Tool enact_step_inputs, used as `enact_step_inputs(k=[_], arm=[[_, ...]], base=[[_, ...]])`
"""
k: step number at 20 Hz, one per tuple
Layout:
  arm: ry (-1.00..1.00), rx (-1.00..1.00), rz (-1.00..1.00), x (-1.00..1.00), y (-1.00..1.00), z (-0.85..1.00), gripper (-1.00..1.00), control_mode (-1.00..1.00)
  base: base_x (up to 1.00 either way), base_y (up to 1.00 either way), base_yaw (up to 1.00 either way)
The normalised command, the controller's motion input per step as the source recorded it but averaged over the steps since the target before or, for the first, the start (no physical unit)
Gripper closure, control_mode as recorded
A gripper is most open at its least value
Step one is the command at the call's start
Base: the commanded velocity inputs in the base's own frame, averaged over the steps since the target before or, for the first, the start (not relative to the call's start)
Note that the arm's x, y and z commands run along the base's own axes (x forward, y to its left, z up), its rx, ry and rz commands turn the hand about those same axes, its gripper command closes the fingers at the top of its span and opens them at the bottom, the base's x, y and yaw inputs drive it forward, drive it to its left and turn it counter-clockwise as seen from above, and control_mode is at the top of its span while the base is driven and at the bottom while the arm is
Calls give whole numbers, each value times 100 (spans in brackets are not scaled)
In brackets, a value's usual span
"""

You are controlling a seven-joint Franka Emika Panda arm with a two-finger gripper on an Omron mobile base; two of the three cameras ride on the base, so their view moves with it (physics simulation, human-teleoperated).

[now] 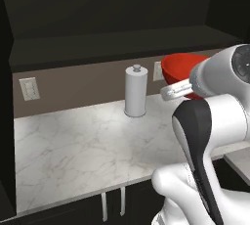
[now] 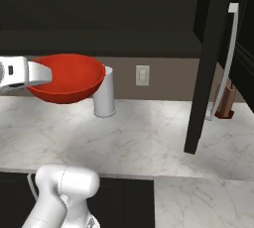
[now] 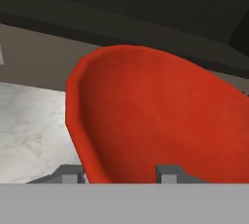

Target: Move the bowls from the cabinet to the plates on the dining table.

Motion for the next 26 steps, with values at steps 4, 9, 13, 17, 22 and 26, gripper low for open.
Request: enact_step_inputs(k=[4, 9, 13, 17, 22, 26], arm=[[0, 0, 0, -14, 2, -3, 100, -100], [1, 0, 0, -3, 0, 0, 100, -100], [6, 0, 0, 0, 0, 0, 100, -100], [5, 0, 0, 0, 0, 0, 100, -100], [1, 0, 0, 0, 0, -1, 100, 100], [0, 0, 0, 0, 0, 0, 100, 100]], base=[[0, 0, 0], [0, 0, 0], [0, 0, 0], [0, 0, 0], [0, 0, 0], [-21, 0, 0]])
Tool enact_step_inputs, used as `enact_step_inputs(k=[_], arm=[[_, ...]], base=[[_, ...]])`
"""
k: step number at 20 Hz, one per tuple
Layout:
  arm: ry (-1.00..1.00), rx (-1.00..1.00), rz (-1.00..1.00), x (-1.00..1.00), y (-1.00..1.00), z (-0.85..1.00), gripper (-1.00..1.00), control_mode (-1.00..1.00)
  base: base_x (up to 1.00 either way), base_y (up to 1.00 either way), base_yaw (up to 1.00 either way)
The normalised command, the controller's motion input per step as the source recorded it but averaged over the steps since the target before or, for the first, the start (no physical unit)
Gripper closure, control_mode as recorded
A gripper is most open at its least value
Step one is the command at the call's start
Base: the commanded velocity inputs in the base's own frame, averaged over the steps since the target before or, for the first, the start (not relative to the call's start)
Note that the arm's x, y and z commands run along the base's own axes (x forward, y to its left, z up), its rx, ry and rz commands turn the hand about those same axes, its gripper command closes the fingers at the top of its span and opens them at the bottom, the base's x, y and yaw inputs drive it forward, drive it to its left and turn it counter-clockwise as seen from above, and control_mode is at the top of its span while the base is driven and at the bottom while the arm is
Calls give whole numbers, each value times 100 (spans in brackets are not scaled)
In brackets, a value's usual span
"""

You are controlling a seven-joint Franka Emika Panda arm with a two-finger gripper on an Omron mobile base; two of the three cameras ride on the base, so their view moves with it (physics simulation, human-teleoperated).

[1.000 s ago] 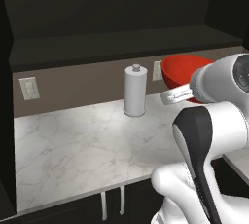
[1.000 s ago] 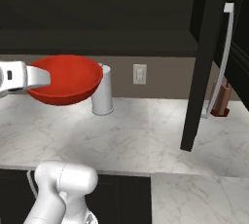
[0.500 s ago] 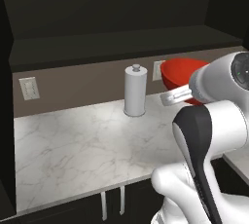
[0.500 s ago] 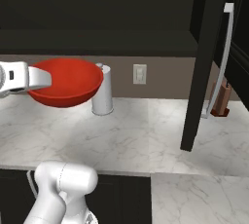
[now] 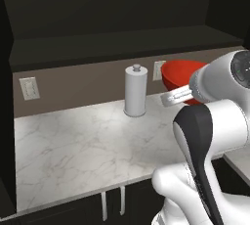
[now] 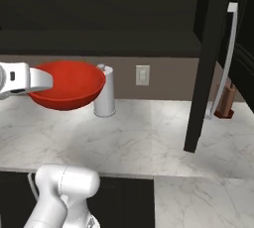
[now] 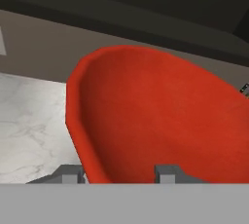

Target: Move the bowls from the cabinet to the plates on the dining table.

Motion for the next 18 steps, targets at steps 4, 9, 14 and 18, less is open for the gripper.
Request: enact_step_inputs(k=[4, 9, 14, 18], arm=[[0, 0, 0, 0, 0, 0, 100, 100], [0, 0, 0, 0, 0, 0, 100, 100], [0, 0, 0, 0, 0, 0, 100, 100], [0, 0, 0, 0, 0, 0, 100, 100]], base=[[-66, 0, 0], [-71, 0, 0], [-74, 1, 3], [-84, 10, 9]])
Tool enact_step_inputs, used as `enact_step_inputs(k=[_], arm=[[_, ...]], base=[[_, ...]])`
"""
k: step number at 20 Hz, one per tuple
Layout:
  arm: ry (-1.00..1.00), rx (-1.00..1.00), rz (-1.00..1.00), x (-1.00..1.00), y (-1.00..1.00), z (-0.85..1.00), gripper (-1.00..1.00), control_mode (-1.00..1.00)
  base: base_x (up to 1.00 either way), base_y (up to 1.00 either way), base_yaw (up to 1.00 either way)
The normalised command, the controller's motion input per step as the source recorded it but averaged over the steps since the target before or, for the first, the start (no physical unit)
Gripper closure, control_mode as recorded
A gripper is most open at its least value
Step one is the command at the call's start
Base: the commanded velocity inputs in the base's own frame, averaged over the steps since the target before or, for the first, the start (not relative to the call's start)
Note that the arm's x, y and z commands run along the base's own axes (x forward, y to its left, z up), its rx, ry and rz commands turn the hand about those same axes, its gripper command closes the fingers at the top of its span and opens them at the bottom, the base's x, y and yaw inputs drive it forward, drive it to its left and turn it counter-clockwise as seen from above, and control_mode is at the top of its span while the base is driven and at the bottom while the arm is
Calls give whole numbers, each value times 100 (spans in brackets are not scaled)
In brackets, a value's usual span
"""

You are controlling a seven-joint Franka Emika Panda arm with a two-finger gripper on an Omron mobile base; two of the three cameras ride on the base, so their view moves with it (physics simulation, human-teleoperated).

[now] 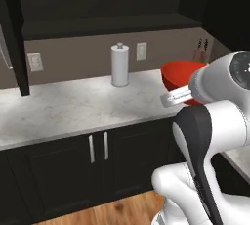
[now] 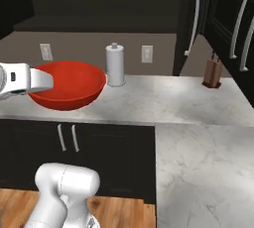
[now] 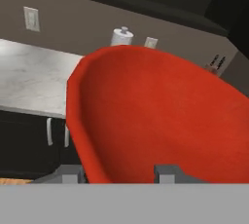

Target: Move the bowls from the cabinet to the plates on the dining table.

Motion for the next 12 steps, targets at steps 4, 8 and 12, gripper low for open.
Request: enact_step_inputs(k=[4, 8, 12], arm=[[0, 0, 0, 0, 0, 0, 100, 100], [0, 0, 0, 0, 0, 0, 100, 100], [0, 0, 0, 0, 0, 0, 100, 100]], base=[[-89, 23, 12], [-61, 42, 24], [-19, 48, 43]])
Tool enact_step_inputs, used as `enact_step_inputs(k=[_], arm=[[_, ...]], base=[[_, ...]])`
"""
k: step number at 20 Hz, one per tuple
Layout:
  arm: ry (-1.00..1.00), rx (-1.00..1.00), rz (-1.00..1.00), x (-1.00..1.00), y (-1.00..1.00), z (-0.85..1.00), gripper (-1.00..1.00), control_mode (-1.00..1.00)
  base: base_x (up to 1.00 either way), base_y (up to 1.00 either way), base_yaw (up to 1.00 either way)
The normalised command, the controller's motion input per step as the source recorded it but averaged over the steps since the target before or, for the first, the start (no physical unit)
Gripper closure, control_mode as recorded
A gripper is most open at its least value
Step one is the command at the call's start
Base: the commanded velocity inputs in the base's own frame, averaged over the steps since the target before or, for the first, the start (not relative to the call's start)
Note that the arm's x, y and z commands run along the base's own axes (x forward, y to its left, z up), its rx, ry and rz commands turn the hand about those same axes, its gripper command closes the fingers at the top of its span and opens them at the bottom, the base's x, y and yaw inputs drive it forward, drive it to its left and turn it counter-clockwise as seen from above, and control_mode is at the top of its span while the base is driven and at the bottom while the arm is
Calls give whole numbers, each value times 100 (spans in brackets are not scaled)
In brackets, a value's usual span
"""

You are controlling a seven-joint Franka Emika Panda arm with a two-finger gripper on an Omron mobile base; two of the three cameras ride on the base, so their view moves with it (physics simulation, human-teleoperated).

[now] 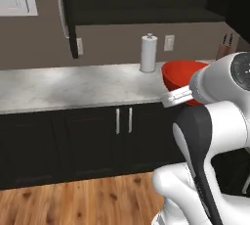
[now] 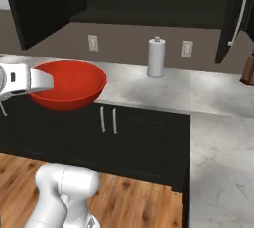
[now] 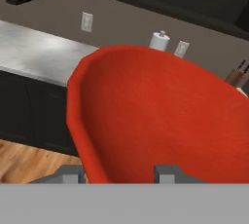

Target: Move the bowls from the cabinet to the plates on the dining table.

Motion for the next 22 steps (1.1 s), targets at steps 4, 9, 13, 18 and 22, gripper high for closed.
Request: enact_step_inputs(k=[4, 9, 13, 18, 22], arm=[[0, 0, 0, 0, 0, 0, 100, 100], [0, 0, 0, 0, 0, 0, 100, 100], [0, 0, 0, 0, 0, 0, 100, 100], [0, 0, 0, 0, 0, 0, 100, 100], [0, 0, 0, 0, 0, 0, 100, 100]], base=[[-3, 57, 57], [-30, 42, 57], [-43, 39, 53], [-30, 46, 54], [-8, 35, 56]])
